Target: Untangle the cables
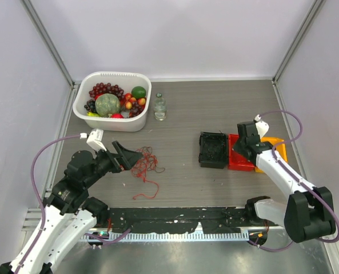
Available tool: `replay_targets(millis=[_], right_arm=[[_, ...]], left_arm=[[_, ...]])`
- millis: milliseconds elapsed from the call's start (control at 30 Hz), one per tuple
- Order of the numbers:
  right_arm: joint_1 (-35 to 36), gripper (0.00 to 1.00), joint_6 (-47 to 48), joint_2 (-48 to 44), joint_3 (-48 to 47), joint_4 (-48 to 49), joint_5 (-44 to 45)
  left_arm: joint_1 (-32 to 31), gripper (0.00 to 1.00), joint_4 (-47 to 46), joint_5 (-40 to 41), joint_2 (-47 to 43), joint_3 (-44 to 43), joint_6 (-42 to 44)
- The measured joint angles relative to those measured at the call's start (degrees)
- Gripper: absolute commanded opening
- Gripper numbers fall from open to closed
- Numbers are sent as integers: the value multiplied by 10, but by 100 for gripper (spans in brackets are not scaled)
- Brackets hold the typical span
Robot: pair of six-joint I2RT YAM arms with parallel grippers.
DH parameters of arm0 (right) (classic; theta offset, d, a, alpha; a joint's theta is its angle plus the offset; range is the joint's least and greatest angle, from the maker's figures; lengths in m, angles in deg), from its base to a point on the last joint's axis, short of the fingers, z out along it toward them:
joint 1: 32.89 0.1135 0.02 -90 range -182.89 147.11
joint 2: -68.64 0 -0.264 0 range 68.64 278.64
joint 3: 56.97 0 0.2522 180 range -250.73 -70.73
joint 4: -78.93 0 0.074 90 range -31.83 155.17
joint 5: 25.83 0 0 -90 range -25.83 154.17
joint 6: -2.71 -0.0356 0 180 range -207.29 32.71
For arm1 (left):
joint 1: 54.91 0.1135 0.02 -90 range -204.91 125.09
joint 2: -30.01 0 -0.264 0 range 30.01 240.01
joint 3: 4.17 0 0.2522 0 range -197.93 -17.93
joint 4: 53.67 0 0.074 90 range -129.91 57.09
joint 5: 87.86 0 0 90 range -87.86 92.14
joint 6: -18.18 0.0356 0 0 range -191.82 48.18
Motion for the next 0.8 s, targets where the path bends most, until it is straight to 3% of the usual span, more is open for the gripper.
replay_targets(millis=[133,267,433,567,800], right_arm=[[-10,4,-8,33,2,-3,-14],[-18,18,0,50,-1,-19,-6],[-19,43,25,17,-24,-51,11],[-19,54,44,-25,-56,-75,18],[-19,55,72,-44,-100,-90,23]], left_arm=[[0,100,0,-4,0,0,-2],[0,100,3,-4,-1,0,-6],[0,99,5,-4,-10,1,-10],[0,99,4,-5,-7,1,-10],[0,100,-4,-13,13,3,-11]])
